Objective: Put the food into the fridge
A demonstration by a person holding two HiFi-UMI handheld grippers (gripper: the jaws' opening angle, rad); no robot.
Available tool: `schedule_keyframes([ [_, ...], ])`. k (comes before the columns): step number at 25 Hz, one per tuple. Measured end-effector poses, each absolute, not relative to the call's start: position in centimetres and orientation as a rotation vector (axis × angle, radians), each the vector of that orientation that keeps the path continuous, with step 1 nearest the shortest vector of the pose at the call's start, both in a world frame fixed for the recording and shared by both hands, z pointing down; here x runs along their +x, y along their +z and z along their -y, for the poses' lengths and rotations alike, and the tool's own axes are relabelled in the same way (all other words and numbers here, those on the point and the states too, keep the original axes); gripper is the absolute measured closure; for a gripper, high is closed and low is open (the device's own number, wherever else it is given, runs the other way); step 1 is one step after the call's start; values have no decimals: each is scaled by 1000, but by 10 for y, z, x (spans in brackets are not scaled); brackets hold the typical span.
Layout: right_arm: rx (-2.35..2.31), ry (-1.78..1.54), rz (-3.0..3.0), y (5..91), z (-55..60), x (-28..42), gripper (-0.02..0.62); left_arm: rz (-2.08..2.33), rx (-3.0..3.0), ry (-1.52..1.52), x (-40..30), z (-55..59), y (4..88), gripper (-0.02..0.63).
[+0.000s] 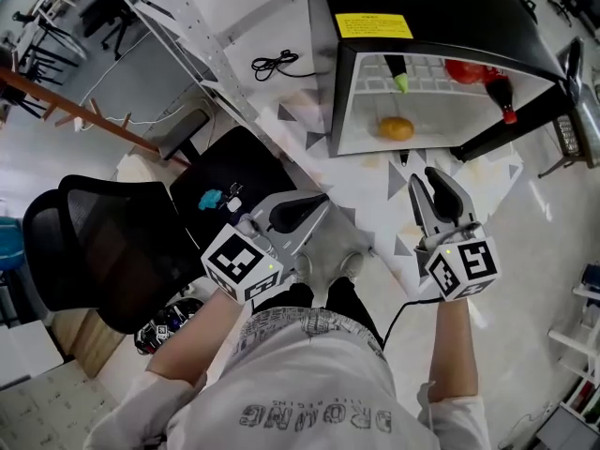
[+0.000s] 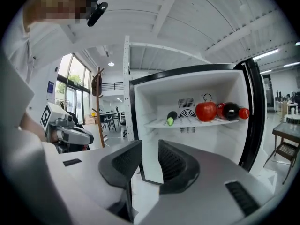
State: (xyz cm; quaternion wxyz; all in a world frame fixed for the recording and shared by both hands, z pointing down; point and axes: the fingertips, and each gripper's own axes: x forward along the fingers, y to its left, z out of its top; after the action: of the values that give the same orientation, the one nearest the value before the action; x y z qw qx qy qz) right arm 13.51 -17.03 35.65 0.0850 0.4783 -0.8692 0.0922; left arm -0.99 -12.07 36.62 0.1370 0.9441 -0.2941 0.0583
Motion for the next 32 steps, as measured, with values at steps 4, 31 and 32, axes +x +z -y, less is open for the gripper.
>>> schedule_keyframes([
  [4, 1467, 276, 2619, 339, 158, 128, 509, 832, 2745, 165, -15, 116, 363, 598],
  [31, 1561, 245, 2638, 302, 121, 108, 583, 771, 2819, 104, -21, 121, 332, 598],
  [32, 1563, 247, 2636, 302, 121, 109, 584, 771, 2818, 103, -21, 121, 332, 598],
])
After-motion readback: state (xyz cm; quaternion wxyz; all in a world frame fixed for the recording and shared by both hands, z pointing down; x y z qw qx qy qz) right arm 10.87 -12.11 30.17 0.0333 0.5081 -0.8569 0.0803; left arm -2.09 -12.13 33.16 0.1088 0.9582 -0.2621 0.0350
